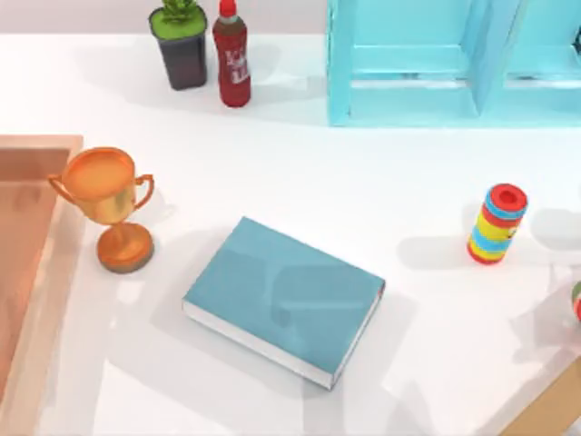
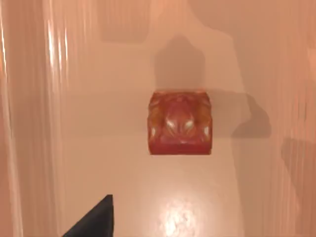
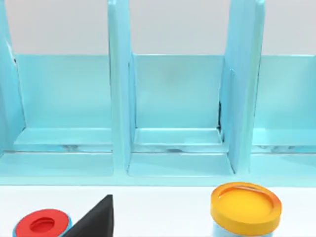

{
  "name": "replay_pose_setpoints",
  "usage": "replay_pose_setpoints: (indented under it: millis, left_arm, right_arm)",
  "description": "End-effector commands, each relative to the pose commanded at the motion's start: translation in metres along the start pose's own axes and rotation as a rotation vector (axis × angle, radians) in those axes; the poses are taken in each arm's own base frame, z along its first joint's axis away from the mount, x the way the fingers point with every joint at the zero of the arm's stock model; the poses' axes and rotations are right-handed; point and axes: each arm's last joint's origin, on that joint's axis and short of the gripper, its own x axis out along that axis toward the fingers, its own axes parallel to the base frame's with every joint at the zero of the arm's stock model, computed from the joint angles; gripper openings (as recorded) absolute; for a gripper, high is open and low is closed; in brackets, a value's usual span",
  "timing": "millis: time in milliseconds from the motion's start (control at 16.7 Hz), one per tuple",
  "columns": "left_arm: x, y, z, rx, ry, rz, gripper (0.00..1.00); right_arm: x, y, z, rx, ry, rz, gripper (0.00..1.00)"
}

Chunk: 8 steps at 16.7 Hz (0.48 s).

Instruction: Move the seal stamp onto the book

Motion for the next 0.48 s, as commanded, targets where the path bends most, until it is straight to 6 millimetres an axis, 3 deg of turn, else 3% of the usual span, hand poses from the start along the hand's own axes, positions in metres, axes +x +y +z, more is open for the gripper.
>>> replay_pose_setpoints:
  millis: [240,480]
  left_arm:
    - [0.027,0.024,0.033,-0.016,0.18,-0.043,1.0]
    - [0.036,0.032,0.041,-0.021,0.239,-0.062,1.0]
  right_arm:
    - [0.0,0.0,0.0,0.0,0.0,0.0,1.0]
    - [0.0,0.0,0.0,0.0,0.0,0.0,1.0]
